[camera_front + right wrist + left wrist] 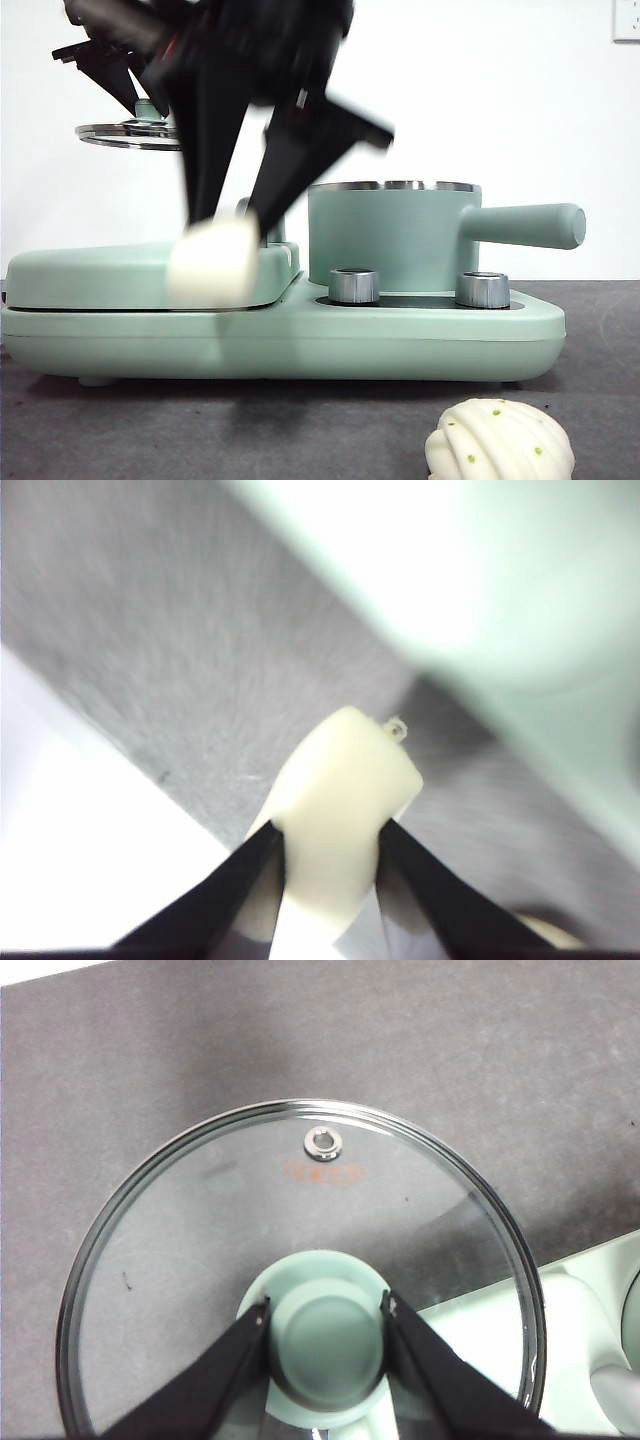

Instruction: Put the buns in a small steamer

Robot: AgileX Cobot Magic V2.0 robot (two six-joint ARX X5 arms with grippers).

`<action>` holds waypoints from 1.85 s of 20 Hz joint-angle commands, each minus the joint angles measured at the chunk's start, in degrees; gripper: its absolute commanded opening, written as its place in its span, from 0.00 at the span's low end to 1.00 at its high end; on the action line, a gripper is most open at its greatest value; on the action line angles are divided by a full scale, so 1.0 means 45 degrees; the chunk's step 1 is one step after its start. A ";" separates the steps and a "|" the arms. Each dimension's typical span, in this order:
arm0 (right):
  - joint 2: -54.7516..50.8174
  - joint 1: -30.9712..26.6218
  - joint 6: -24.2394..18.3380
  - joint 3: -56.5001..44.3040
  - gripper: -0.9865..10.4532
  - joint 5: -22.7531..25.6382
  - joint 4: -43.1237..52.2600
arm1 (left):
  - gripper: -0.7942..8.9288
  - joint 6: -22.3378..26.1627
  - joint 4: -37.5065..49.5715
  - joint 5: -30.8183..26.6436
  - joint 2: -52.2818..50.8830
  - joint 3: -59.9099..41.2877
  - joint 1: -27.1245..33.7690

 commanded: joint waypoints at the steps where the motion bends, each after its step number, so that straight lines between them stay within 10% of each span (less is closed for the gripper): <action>1: 0.0262 -0.0738 -0.0918 0.2176 0.19 0.0019 -0.1486 | 0.14 -0.0019 0.0233 0.0112 -0.0034 0.0500 0.0010; 12: 0.3050 -0.5513 -0.2414 0.7621 0.19 -0.0039 -0.3196 | 0.14 -0.0024 0.0238 0.0112 -0.0029 0.0500 0.0010; 37: 0.4813 -0.5838 -0.3104 1.0321 0.50 0.0019 -0.4571 | 0.14 -0.0019 0.0228 0.0112 -0.0029 0.0500 0.0010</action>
